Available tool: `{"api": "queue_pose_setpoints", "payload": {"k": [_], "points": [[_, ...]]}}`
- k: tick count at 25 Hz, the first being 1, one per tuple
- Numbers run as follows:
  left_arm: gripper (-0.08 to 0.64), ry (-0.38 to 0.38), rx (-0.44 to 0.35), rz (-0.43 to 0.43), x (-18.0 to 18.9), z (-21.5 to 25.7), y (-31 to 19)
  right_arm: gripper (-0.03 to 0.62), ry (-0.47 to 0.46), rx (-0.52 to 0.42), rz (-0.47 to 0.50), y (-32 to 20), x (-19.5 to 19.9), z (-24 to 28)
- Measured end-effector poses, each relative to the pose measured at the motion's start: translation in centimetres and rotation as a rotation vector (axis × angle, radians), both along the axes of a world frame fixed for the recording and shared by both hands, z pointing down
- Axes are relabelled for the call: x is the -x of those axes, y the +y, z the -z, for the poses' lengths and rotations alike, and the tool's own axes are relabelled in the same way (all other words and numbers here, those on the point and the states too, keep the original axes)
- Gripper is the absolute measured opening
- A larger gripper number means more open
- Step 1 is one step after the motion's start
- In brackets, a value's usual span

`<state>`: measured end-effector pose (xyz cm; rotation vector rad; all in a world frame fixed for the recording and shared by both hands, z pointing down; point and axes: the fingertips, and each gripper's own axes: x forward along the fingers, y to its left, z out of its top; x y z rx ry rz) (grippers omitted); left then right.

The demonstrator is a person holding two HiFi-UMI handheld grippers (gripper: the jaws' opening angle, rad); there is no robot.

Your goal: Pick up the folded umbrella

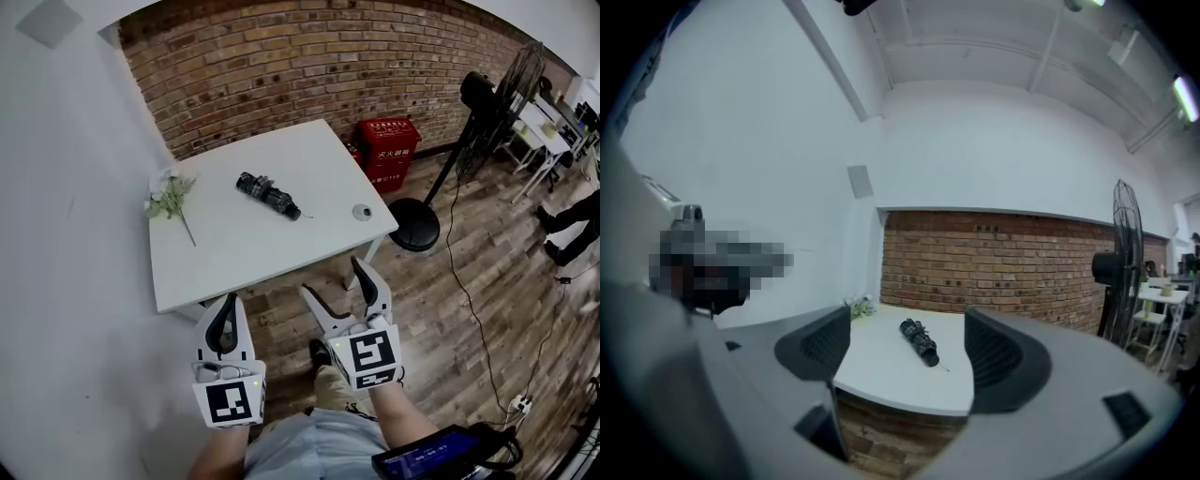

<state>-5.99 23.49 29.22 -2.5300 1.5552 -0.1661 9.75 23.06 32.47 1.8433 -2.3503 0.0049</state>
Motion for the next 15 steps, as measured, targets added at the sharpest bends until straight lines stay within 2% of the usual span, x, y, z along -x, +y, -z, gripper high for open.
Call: {"api": "queue_pose_setpoints", "payload": {"k": [9,13,15], "points": [[0.008,-0.017,0.002,0.044,-1.9,0.2,-8.7,0.38,-0.014,0.027,0.049,-9.3,-1.9,-0.2],[0.008,-0.013,0.032,0.077,-2.7,0.1,-12.1,0.38,-0.017,0.043,0.074,-13.2,-2.7,-0.9],[0.008,-0.025,0.017,0.093,-2.8,0.2,-13.8,0.38,-0.025,0.044,0.093,-15.2,-2.8,-0.8]]}}
